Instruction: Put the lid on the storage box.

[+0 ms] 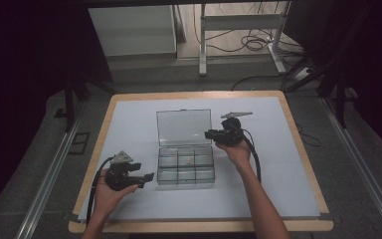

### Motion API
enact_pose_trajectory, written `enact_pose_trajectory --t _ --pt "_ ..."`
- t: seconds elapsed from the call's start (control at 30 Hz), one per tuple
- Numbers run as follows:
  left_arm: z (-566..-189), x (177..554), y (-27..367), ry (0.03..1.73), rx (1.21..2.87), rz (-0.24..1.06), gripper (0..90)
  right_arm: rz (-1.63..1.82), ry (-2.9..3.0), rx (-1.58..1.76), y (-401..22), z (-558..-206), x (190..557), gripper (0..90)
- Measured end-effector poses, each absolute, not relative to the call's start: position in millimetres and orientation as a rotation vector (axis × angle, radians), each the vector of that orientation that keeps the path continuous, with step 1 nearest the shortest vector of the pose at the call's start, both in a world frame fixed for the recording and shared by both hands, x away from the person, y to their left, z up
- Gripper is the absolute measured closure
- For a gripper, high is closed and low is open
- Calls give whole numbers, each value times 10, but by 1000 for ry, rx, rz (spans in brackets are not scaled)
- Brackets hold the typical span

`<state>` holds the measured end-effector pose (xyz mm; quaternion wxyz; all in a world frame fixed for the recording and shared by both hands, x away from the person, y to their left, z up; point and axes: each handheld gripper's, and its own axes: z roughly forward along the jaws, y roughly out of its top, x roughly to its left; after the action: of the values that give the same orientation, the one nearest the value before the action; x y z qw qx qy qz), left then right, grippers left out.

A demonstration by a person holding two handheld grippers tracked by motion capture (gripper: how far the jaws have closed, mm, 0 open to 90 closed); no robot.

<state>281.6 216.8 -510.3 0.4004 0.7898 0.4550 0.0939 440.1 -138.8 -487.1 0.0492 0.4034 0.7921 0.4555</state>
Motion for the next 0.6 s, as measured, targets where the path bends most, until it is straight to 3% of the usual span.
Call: enact_pose_trajectory --t 0.6 --pt "-5104 2816 2165 1150 2000 237 298 1365 2405 1184 -1379 -4852 4356 738"
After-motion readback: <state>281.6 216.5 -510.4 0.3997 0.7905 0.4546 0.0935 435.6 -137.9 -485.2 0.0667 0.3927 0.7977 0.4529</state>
